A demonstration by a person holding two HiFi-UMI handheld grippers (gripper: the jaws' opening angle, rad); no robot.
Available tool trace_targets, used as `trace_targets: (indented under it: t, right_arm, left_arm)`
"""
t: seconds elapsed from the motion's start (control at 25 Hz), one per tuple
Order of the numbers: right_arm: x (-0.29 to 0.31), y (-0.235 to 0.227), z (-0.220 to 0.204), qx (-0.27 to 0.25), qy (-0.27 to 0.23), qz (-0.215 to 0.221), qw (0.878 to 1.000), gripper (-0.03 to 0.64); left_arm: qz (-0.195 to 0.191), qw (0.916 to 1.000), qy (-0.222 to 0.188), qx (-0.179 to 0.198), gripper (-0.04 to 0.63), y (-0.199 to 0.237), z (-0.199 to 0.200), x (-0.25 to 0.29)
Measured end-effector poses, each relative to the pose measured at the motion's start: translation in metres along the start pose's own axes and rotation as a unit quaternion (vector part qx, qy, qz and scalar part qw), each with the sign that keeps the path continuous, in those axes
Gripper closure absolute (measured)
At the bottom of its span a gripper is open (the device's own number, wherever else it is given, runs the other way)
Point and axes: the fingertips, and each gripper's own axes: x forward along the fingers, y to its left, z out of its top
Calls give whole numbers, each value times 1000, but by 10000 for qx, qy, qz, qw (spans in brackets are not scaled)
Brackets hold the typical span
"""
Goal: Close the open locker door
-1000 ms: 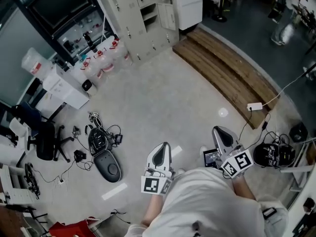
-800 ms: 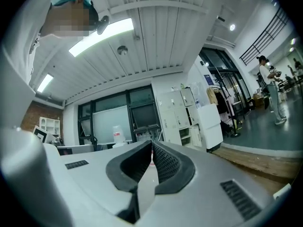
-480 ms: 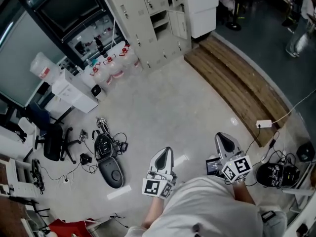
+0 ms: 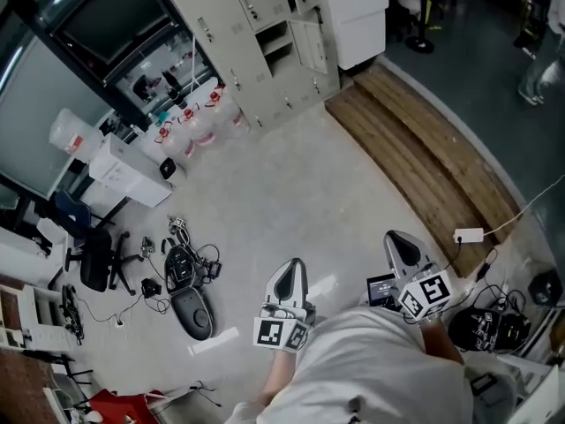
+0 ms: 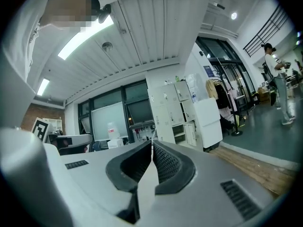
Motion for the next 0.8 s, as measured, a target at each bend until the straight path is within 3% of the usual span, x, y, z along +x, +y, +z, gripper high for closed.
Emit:
trace_targets:
  t: [0.28,0.52,0.8]
  right_arm:
    - [-12,-75,7,28,-49,-192,9998,588]
    - [-2,-98,11,160,-145,-484,9986,588]
    - [23,-140,10,180,-63,-980,9950,588]
  left_arm:
    - [-224,9997,97,65,588,-40,-18,57]
    - [-372,9989,287,59,588,-32,-27,93]
    - [-882,9953,399,-56,588,-23,-40,167]
